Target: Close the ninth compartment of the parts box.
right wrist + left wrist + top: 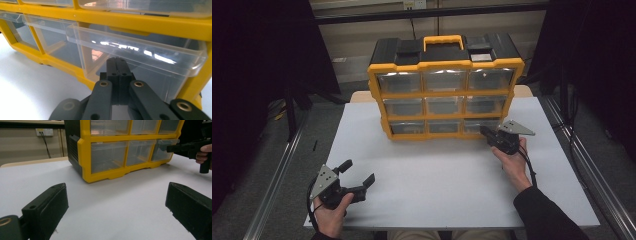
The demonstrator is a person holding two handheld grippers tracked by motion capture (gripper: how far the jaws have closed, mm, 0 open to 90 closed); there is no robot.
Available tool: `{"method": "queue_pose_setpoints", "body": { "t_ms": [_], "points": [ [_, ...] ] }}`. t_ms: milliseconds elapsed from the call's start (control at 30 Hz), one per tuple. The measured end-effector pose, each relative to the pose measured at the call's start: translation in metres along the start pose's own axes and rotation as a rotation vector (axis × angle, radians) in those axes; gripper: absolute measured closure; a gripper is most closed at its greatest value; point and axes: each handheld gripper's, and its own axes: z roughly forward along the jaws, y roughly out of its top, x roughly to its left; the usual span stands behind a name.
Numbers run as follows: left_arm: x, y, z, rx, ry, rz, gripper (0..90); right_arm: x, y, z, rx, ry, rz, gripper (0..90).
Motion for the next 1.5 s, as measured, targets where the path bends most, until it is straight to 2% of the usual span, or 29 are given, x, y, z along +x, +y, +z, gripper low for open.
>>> {"method": "queue_pose_setpoints", "body": {
  "t_ms": [167,233,267,367,433,733,1233,1500],
  "points": [
    [0.0,0.0,0.0,0.004,-0.003,0.005,4.3,0.0,0.0,0.001,0.0,-0.002,0.0,90.0],
    [-0.002,0.0,0.001,-0.009,-0.008,-0.016,4.3,0.0,-0.001,0.001,-0.002,-0.002,0.001,90.0],
    [-0.001,0.0,0.0,0.001,-0.007,-0.002,4.2,0.0,-0.001,0.002,-0.002,-0.004,0.002,90.0],
    [-0.001,0.0,0.001,-0.007,-0.006,-0.015,4.3,-0.001,-0.001,0.003,-0.003,-0.007,-0.001,90.0],
    [0.0,0.0,0.0,0.004,-0.007,0.0,4.3,-0.001,-0.001,0.003,-0.003,-0.007,0.002,90.0],
    [0.0,0.0,0.0,0.003,-0.004,0.005,4.3,-0.001,0.002,0.005,-0.006,-0.009,0.006,90.0],
    [0.0,-0.001,0.002,0.003,-0.007,-0.019,4.3,-0.003,0.002,0.007,-0.016,-0.02,0.013,90.0],
    [0.002,-0.001,0.002,0.008,-0.001,-0.012,4.3,-0.004,0.002,0.011,-0.019,-0.022,0.029,90.0]
  ]
}}
